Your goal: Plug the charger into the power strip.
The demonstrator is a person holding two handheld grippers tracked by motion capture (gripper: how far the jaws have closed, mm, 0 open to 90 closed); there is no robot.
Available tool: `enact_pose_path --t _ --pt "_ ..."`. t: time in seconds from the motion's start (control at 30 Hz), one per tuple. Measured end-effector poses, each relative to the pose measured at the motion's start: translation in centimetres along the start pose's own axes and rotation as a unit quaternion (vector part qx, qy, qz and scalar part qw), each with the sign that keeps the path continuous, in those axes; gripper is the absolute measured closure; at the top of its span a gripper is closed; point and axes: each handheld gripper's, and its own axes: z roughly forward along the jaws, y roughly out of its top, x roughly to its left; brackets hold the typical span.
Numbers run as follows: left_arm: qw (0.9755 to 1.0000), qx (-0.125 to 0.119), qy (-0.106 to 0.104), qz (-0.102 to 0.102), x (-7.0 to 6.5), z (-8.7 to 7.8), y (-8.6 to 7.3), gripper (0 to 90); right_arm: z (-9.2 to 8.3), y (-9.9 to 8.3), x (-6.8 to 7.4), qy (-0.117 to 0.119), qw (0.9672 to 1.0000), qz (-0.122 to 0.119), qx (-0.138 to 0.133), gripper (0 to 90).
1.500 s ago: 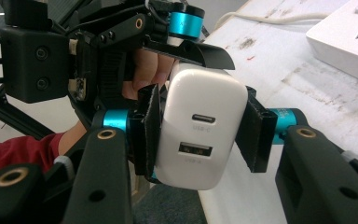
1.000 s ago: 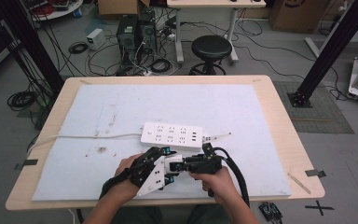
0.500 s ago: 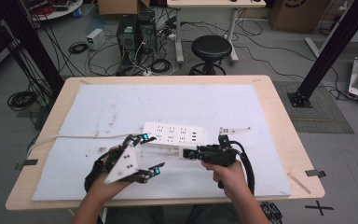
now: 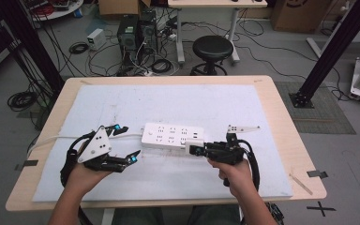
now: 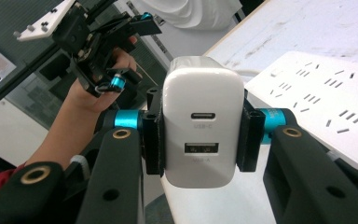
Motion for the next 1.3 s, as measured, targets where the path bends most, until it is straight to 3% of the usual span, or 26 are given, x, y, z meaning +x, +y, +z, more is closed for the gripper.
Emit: enact_pose_path --t 0.1,0.23,0.37,0.4,0.5,0.53,0.63,0.73,0.77,0.83,0.93,1.0,1.03,1.07,1.13,1.17,1.3 --pt "1.0 0.0 -0.002 0.002 0.1 0.2 0.1 21.2 0.4 0.3 -0.1 -0.006 1.0 0.002 -0.005 63.1" --pt "1.0 0.003 0.0 0.0 0.3 0.2 -0.2 21.2 0.7 1.0 -0.4 -0.023 0.9989 0.006 -0.04 63.0" --pt "1.0 0.004 -0.002 -0.003 0.5 0.1 -0.5 21.2 0.5 1.4 -1.1 -0.035 0.9949 0.039 -0.086 63.0" --pt "0.9999 0.013 0.001 -0.008 0.9 0.0 -1.1 21.2 0.3 1.7 -1.3 -0.056 0.9918 0.039 -0.108 63.0" --pt "0.9998 0.012 0.002 -0.014 1.0 -0.2 -1.4 21.2 0.0 1.9 -1.5 -0.066 0.9889 0.044 -0.126 63.0" --pt "0.9998 0.014 0.003 -0.013 1.1 -0.4 -1.5 21.2 -0.1 2.0 -1.4 -0.075 0.9876 0.039 -0.132 63.0" --pt "0.9997 0.017 0.002 -0.017 1.4 -0.7 -2.0 21.2 -0.4 3.0 -1.3 -0.133 0.9822 -0.01 -0.132 63.0" --pt "0.9995 0.025 0.003 -0.017 1.5 -0.9 -2.5 21.2 -0.3 3.8 -0.9 -0.194 0.9717 -0.071 -0.115 63.0" --pt "0.9995 0.024 0.002 -0.02 1.5 -0.9 -2.6 21.2 -0.3 4.1 -0.7 -0.217 0.9661 -0.093 -0.105 63.0" --pt "0.9994 0.026 0.002 -0.02 1.6 -0.9 -2.8 21.2 -0.2 4.6 -0.6 -0.235 0.9615 -0.117 -0.083 63.0" --pt "0.9994 0.024 0.001 -0.026 1.7 -0.9 -3.0 21.2 0.0 5.4 -0.3 -0.26 0.9514 -0.16 -0.042 63.0" --pt "0.9993 0.026 0.001 -0.026 1.8 -0.9 -3.2 21.2 0.2 6.0 -0.2 -0.264 0.9461 -0.188 -0.013 63.0" --pt "0.9994 0.027 0.0 -0.024 1.9 -0.9 -3.2 21.2 0.3 6.2 -0.1 -0.27 0.9414 -0.202 0.005 63.0" --pt "0.9994 0.027 0.0 -0.024 1.9 -0.9 -3.2 21.2 0.3 6.2 -0.1 -0.27 0.9414 -0.202 0.005 63.0" --pt "0.9994 0.026 -0.003 -0.024 2.0 -0.9 -3.4 21.2 0.8 7.0 0.2 -0.267 0.9326 -0.236 0.054 63.0" --pt "0.9994 0.026 -0.003 -0.024 2.0 -0.8 -3.5 21.2 1.0 7.2 0.3 -0.266 0.9266 -0.255 0.076 63.0" --pt "0.9993 0.027 -0.004 -0.027 2.0 -0.8 -3.9 21.2 2.0 8.1 0.6 -0.255 0.9082 -0.297 0.147 63.0"
